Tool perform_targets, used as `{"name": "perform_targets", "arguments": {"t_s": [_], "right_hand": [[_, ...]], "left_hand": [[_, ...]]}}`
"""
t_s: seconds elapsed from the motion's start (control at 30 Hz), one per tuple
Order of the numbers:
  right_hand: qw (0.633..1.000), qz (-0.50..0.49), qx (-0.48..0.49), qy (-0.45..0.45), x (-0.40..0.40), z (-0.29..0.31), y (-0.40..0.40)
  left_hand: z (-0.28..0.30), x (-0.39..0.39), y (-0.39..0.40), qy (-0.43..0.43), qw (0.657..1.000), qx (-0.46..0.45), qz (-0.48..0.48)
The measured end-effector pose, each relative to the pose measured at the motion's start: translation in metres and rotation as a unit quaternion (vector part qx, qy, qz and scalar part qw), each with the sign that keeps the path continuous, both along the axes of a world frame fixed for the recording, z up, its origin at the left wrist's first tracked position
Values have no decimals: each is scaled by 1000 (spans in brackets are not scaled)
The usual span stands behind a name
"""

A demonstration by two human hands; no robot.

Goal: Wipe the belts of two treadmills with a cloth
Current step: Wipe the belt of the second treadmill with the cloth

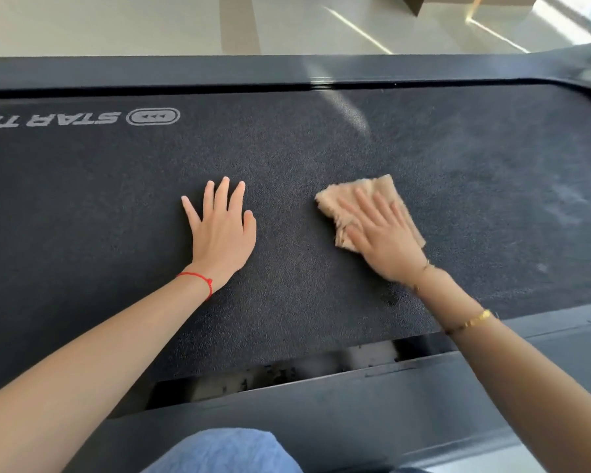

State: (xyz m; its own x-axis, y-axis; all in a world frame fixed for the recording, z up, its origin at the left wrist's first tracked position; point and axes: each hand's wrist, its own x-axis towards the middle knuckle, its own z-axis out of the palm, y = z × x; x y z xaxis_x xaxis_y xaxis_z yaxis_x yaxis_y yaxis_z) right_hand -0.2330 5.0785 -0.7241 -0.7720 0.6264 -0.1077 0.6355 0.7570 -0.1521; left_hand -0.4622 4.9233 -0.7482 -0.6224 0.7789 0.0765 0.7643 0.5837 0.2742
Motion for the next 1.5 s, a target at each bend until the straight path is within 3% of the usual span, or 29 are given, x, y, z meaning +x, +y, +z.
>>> {"name": "perform_targets", "arguments": {"t_s": [0.1,0.33,0.5,0.67,0.83,0.97,1.13,1.4,1.5], "right_hand": [[999,-32,-22,7,-6,-2,13],[984,176,-19,0,47,-2,-66],[971,238,-27,9,55,-2,-47],[991,130,-9,36,30,-8,46],[1000,16,-22,10,-42,-6,126],[996,87,-10,19,-81,-9,99],[977,211,-19,28,-67,-8,93],[999,28,8,15,-145,-1,205],[1000,15,1,4,-193,3,207]], "left_hand": [[2,11,14,-7,1000,5,-3],[1,35,45,-8,1000,9,-12],[-1,39,50,2,1000,4,7],[-4,40,49,16,1000,4,11],[-5,42,51,18,1000,4,23],[-4,43,51,25,999,6,26],[-2,45,51,25,999,-9,30],[-3,45,52,38,998,-26,32],[-3,43,54,46,998,-29,33]]}}
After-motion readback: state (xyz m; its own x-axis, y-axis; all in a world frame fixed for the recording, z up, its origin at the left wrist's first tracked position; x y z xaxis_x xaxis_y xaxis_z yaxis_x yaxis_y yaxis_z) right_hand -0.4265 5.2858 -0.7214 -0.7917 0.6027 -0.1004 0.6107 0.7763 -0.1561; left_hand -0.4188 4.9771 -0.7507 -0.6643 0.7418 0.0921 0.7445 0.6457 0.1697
